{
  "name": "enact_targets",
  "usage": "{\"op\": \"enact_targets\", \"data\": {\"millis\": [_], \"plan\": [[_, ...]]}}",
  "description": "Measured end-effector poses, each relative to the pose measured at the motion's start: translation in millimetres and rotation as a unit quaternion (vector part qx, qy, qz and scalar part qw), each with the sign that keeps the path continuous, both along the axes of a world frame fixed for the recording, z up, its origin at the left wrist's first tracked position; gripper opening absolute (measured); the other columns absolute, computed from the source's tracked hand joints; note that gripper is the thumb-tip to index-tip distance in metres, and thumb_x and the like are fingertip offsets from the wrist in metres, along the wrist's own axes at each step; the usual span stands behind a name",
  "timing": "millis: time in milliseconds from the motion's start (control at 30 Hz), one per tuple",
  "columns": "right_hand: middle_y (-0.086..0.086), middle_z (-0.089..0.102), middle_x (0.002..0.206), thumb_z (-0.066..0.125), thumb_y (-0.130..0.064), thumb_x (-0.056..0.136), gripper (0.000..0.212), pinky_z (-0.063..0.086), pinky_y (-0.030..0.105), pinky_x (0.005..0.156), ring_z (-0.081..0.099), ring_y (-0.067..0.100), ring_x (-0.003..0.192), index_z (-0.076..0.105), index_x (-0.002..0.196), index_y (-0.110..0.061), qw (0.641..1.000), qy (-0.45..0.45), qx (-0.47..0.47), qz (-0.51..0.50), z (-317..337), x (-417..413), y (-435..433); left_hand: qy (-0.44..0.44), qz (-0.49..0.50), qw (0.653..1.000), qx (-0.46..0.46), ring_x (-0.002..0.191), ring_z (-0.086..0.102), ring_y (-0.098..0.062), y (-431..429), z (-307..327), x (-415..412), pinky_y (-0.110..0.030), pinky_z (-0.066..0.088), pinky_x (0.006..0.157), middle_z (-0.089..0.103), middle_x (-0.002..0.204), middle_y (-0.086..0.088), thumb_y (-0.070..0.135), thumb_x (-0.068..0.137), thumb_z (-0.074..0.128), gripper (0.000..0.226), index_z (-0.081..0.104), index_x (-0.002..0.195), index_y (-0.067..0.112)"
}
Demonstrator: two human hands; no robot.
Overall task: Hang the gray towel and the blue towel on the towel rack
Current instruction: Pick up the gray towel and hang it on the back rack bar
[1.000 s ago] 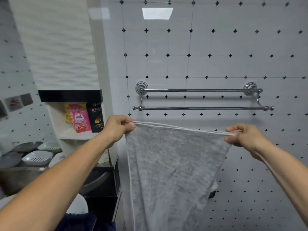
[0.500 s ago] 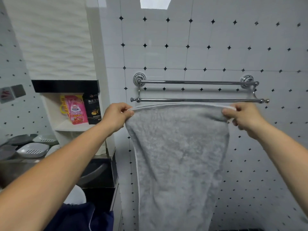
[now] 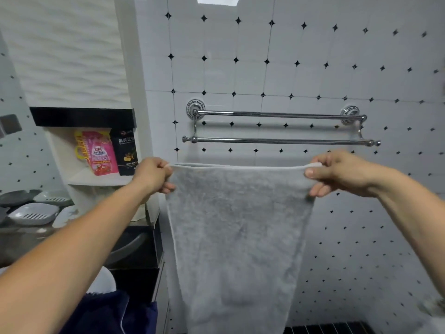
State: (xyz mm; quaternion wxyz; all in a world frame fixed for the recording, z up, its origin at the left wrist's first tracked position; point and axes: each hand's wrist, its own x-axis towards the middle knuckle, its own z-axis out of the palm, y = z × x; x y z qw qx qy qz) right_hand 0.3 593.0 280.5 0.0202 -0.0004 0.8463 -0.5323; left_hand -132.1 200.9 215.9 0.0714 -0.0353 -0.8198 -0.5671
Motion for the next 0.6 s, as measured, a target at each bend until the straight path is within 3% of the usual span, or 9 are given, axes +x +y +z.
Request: {"op": "enact_targets", "data": {"millis": [100, 167, 233, 300, 367, 433, 467, 533, 600], "plan": [[0.014, 0.063, 0.056, 0.066, -0.010, 0.081, 0.005, 0.052, 0.021, 0.044, 0.064, 0.018, 0.046, 0.067, 0.076, -0.012, 0.988, -0.018, -0.121, 0.090, 3, 3, 5, -0.060, -0.115, 0.992, -0.011, 0.068, 0.075, -0.030, -2, 1, 0, -0.028, 0.060, 0.054, 0.068, 0.076, -0.026, 0.003, 0.098, 0.049, 0.011, 0.057, 0.091, 0.003], [0.016, 0.065, 0.065, 0.064, -0.007, 0.084, 0.006, 0.056, 0.021, 0.048, 0.069, 0.019, 0.052, 0.064, 0.089, -0.003, 0.995, 0.014, -0.096, -0.003, -5, -5, 12, -0.107, -0.192, 0.970, -0.107, 0.066, 0.075, -0.030, -2, 5, 6, -0.026, 0.059, 0.052, 0.069, 0.071, -0.028, 0.001, 0.098, 0.049, 0.009, 0.056, 0.095, -0.003], [0.019, 0.070, 0.066, 0.061, -0.003, 0.090, 0.012, 0.058, 0.020, 0.050, 0.072, 0.018, 0.055, 0.058, 0.099, 0.005, 0.992, 0.046, -0.028, -0.111, -14, -11, 14, -0.056, -0.152, 0.983, -0.091, 0.062, 0.075, -0.027, -1, 14, 4, -0.024, 0.059, 0.051, 0.065, 0.066, -0.021, 0.002, 0.098, 0.049, 0.011, 0.056, 0.090, 0.001], [0.009, 0.072, 0.062, 0.058, -0.003, 0.092, 0.005, 0.056, 0.018, 0.050, 0.072, 0.017, 0.056, 0.058, 0.094, 0.001, 0.978, 0.115, -0.099, -0.141, -15, -18, 13, 0.024, -0.102, 0.994, -0.036, 0.059, 0.074, -0.025, 2, 21, -2, -0.023, 0.059, 0.052, 0.062, 0.067, -0.017, 0.001, 0.098, 0.050, 0.015, 0.057, 0.085, 0.004], [0.007, 0.069, 0.068, 0.058, -0.003, 0.093, 0.004, 0.057, 0.018, 0.052, 0.072, 0.016, 0.058, 0.057, 0.089, -0.001, 0.958, 0.168, -0.177, -0.149, -14, -21, 15, 0.013, -0.136, 0.989, -0.061, 0.060, 0.074, -0.027, 6, 21, 0, -0.027, 0.061, 0.055, 0.064, 0.070, -0.021, 0.000, 0.098, 0.049, 0.013, 0.057, 0.088, 0.002], [0.016, 0.063, 0.076, 0.059, -0.003, 0.092, 0.010, 0.058, 0.021, 0.051, 0.072, 0.017, 0.055, 0.055, 0.097, 0.004, 0.972, 0.136, -0.125, -0.147, -16, -18, 16, 0.003, -0.142, 0.984, -0.111, 0.060, 0.074, -0.027, 7, 21, 1, -0.028, 0.061, 0.056, 0.065, 0.072, -0.022, 0.001, 0.097, 0.050, 0.012, 0.057, 0.089, 0.001], [0.019, 0.062, 0.078, 0.059, -0.003, 0.092, 0.013, 0.057, 0.020, 0.050, 0.071, 0.016, 0.053, 0.056, 0.100, 0.006, 0.977, 0.124, -0.099, -0.145, -20, -18, 17, 0.020, -0.117, 0.989, -0.091, 0.059, 0.074, -0.025, 4, 21, -1, -0.027, 0.061, 0.056, 0.065, 0.072, -0.020, 0.002, 0.098, 0.051, 0.012, 0.058, 0.088, 0.002], [0.018, 0.061, 0.077, 0.058, -0.004, 0.093, 0.006, 0.056, 0.017, 0.050, 0.070, 0.012, 0.052, 0.056, 0.093, 0.002, 0.964, 0.159, -0.129, -0.171, -23, -21, 18, 0.067, -0.071, 0.995, -0.023, 0.058, 0.073, -0.019, 5, 23, -5, -0.024, 0.061, 0.058, 0.065, 0.070, -0.018, 0.005, 0.099, 0.050, 0.014, 0.058, 0.087, 0.003], [0.015, 0.063, 0.074, 0.057, -0.005, 0.093, 0.007, 0.055, 0.017, 0.049, 0.069, 0.012, 0.051, 0.056, 0.086, -0.004, 0.962, 0.166, -0.134, -0.172, -19, -24, 15, 0.077, -0.074, 0.993, -0.056, 0.056, 0.072, -0.019, 13, 20, -4, -0.026, 0.061, 0.059, 0.065, 0.066, -0.017, 0.007, 0.100, 0.048, 0.019, 0.057, 0.083, 0.007]]}}
